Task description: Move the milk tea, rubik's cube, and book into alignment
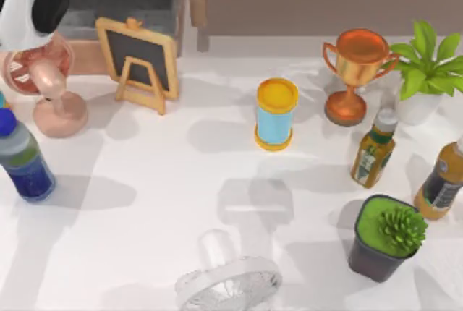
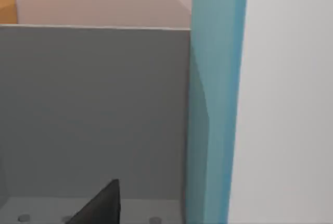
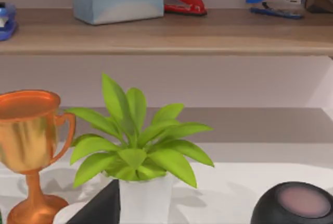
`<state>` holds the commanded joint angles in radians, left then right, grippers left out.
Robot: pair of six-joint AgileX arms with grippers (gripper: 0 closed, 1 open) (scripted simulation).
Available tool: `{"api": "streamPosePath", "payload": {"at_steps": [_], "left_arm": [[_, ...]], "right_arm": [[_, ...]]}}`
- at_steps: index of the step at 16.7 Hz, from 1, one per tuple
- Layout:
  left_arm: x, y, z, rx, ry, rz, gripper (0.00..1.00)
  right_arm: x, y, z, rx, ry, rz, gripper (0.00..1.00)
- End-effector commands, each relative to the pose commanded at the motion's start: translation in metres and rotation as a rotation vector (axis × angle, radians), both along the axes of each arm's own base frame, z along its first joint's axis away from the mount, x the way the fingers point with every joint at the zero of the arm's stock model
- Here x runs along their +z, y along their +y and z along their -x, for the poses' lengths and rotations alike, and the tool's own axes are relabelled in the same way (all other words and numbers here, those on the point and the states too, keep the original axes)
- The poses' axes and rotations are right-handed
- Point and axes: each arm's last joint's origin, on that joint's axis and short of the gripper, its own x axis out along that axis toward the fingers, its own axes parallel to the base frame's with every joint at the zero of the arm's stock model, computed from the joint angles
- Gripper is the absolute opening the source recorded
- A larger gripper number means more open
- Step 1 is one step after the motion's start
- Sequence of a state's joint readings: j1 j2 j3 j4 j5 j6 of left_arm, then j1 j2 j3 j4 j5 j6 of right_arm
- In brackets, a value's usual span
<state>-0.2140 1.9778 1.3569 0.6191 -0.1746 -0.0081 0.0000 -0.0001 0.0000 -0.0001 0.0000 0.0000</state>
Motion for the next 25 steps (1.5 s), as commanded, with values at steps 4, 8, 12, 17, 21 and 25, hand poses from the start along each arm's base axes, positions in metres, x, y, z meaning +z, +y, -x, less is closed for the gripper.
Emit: {"api": "streamPosePath", "payload": {"at_steps": [4,8,12,17,21,25], "left_arm": [[-0.0001,-0.0004,-0.009,0.0,0.0,0.0,1.0],[-0.0001,-0.0004,-0.009,0.0,0.0,0.0,0.85],[-0.0001,-0.0004,-0.009,0.0,0.0,0.0,0.55],[-0.0001,-0.0004,-0.009,0.0,0.0,0.0,0.17],[-0.0001,-0.0004,-0.009,0.0,0.0,0.0,0.0],[-0.0001,-0.0004,-0.009,0.0,0.0,0.0,0.0]], "right_arm": [[0.0,0.0,0.0,0.0,0.0,0.0,1.0],[0.0,0.0,0.0,0.0,0.0,0.0,1.0],[0.0,0.0,0.0,0.0,0.0,0.0,1.0],[0.0,0.0,0.0,0.0,0.0,0.0,1.0],[0.0,0.0,0.0,0.0,0.0,0.0,1.0],[0.0,0.0,0.0,0.0,0.0,0.0,1.0]]}}
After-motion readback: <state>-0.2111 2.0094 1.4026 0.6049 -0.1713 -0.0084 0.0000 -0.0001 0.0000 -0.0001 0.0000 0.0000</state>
